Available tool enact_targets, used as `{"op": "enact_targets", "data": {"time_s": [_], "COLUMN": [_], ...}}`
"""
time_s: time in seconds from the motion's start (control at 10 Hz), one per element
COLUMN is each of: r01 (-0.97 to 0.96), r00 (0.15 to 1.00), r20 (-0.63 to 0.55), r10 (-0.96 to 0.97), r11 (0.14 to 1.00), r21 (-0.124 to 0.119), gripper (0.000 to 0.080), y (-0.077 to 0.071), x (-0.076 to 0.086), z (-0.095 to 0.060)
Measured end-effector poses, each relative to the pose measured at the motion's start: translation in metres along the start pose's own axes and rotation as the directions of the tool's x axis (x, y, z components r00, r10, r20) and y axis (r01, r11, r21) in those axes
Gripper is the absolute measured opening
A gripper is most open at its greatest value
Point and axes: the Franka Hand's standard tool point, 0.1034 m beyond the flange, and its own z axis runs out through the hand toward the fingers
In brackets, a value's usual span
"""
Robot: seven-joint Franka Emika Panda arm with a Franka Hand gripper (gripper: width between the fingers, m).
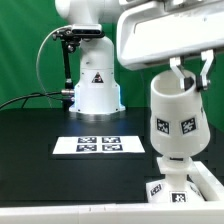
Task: Assemble lamp
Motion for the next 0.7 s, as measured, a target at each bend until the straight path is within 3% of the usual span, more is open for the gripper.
{"op": "enact_targets", "data": {"time_s": [0.6,0.7], "r01": [0.005,0.005], "r00": [1.0,1.0], "r20": [0.009,0.009], "r10": [-0.005,-0.005], "r11": [1.0,1.0], "r21": [-0.012,-0.012], "gripper": [0.0048,0.022], "y": [0.003,0.003], "x": [-0.0053,-0.0054], "z": [0.0092,0.0093]}}
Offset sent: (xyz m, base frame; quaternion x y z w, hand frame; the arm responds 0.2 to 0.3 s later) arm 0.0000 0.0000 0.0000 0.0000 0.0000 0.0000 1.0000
